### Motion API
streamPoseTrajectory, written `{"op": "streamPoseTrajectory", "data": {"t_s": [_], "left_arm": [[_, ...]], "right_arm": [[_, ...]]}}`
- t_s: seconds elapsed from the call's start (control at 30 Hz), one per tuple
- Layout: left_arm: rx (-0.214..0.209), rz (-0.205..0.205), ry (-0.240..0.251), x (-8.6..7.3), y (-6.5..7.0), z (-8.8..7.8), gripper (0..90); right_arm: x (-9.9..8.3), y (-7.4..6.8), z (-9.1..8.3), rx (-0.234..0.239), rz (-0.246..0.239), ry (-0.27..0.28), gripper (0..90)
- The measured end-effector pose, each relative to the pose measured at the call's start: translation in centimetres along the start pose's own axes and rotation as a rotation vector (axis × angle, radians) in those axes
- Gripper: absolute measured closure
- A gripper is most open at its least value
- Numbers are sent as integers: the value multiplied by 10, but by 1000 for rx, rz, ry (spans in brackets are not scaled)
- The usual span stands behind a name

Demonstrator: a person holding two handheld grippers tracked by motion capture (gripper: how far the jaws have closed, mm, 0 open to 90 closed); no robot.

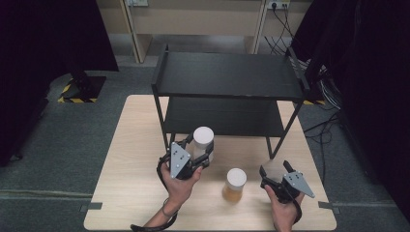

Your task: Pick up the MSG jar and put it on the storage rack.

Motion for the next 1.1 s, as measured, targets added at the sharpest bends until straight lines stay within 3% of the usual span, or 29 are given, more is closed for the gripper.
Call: {"op": "streamPoseTrajectory", "data": {"t_s": [1.1], "left_arm": [[-11, 13, 101, 51, 9, 2, 334]], "right_arm": [[0, 0, 0, 0, 3, 1, 67]]}}
Point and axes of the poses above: each handheld gripper's, and its own axes: z roughly forward along the jaws, x roughly out of its top, y roughly to its right, the point moved 10 cm from there along z, roughly forward along the jaws, and after that the axes turned 15 degrees about -z, right-handed, at the moved point
